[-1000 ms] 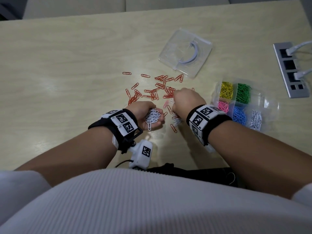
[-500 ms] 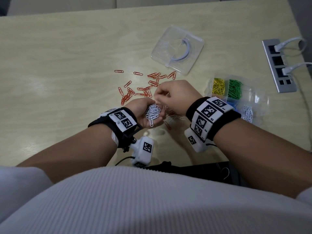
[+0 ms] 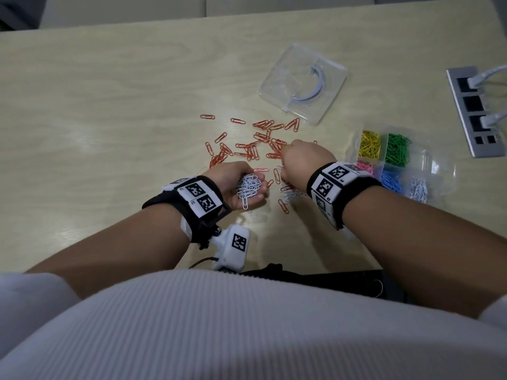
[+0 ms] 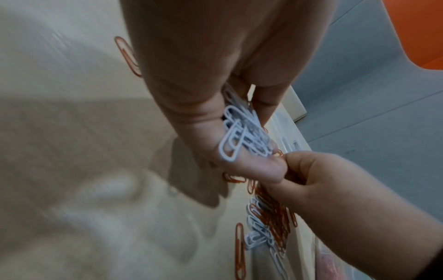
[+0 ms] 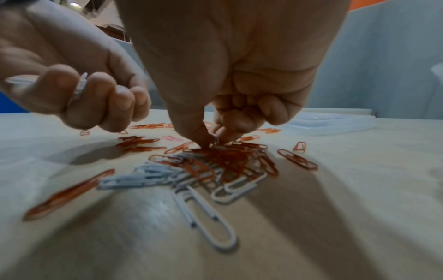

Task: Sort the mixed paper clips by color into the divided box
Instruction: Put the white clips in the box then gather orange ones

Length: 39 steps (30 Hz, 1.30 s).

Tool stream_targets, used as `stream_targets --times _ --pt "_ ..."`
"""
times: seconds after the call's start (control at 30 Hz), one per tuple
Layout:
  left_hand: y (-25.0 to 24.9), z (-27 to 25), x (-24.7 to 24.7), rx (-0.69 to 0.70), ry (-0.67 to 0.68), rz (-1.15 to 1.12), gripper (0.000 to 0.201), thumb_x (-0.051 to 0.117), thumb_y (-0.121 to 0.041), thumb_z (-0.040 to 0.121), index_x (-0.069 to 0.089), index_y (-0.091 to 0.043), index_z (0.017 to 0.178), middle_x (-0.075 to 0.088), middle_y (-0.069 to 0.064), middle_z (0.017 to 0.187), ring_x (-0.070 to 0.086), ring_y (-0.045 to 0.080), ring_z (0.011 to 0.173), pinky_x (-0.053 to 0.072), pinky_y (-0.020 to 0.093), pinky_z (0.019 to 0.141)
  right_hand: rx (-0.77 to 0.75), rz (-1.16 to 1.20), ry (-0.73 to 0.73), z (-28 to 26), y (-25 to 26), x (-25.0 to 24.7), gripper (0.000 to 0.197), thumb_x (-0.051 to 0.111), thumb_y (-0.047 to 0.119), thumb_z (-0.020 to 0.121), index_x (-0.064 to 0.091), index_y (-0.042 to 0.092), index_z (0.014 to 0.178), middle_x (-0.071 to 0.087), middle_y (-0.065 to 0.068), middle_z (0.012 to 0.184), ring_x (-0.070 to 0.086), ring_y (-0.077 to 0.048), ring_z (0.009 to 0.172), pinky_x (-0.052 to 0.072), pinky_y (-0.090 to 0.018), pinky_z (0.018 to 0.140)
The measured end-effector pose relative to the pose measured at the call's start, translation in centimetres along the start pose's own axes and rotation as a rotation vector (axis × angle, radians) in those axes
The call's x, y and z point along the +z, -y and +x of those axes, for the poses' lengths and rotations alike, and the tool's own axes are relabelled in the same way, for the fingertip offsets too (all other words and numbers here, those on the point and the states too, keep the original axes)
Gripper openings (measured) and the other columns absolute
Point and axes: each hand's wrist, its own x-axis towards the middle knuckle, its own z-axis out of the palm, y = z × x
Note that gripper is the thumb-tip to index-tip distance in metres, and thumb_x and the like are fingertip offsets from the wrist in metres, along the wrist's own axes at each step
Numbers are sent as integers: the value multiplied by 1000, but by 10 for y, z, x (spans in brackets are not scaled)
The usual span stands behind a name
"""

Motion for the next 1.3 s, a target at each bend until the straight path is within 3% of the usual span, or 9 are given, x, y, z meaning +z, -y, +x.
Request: stream_targets --times 0.13,0.23,0.3,0.4,0.47,0.6,0.67,1.07,1.3 --pt "-2 2 2 4 7 21 30 35 -15 97 60 -4 85 62 13 73 64 19 56 57 30 64 -40 228 -68 -6 4 -15 8 56 28 86 60 21 89 61 1 91 57 -20 87 47 -32 75" --pt "-2 4 7 3 22 45 28 37 -13 96 60 2 101 64 18 83 66 24 72 56 38 72 -180 379 -32 -16 15 -27 7 64 31 84 64 25 81 61 9 80 56 -10 79 43 -25 68" --pt "-2 6 10 -1 39 29 29 40 -13 96 59 3 110 65 20 93 66 26 80 57 39 70 -219 388 24 -18 16 -27 9 66 34 84 69 26 86 65 10 83 56 -8 80 42 -24 68" --pt "-3 4 14 -33 98 -25 27 36 -12 95 60 0 90 62 13 72 63 19 59 57 29 59 -157 399 -36 -19 1 -24 19 56 34 91 71 24 97 67 8 93 57 -10 85 42 -25 73" --pt "-3 5 15 -45 117 -41 28 35 -13 95 58 -5 81 59 10 69 60 17 57 56 26 59 -56 368 -75 -19 -15 -23 21 49 26 94 69 23 100 67 5 100 56 -13 90 41 -26 76" --pt "0 6 15 -76 121 -61 26 35 -13 93 57 -7 80 58 8 73 59 17 63 54 27 67 25 176 149 -24 -34 -15 33 45 8 89 68 27 103 63 0 109 57 -21 97 44 -27 78" --pt "1 6 16 -87 119 -65 26 35 -13 93 56 -7 80 57 9 74 58 18 64 55 27 64 32 140 168 -25 -34 -10 36 46 6 90 66 29 109 58 -2 112 56 -23 100 45 -30 80" --pt "4 7 21 -40 62 29 32 35 -14 95 61 -5 80 62 10 70 60 17 61 56 27 57 -25 56 -59 -21 -22 4 21 50 33 94 61 23 109 56 -3 110 56 -25 101 44 -36 83" --pt "4 5 20 -39 60 25 32 35 -15 96 60 -5 79 61 10 70 61 16 56 56 26 56 -27 3 -141 -15 -17 11 19 50 20 92 59 20 109 57 -4 108 58 -26 97 44 -37 80"
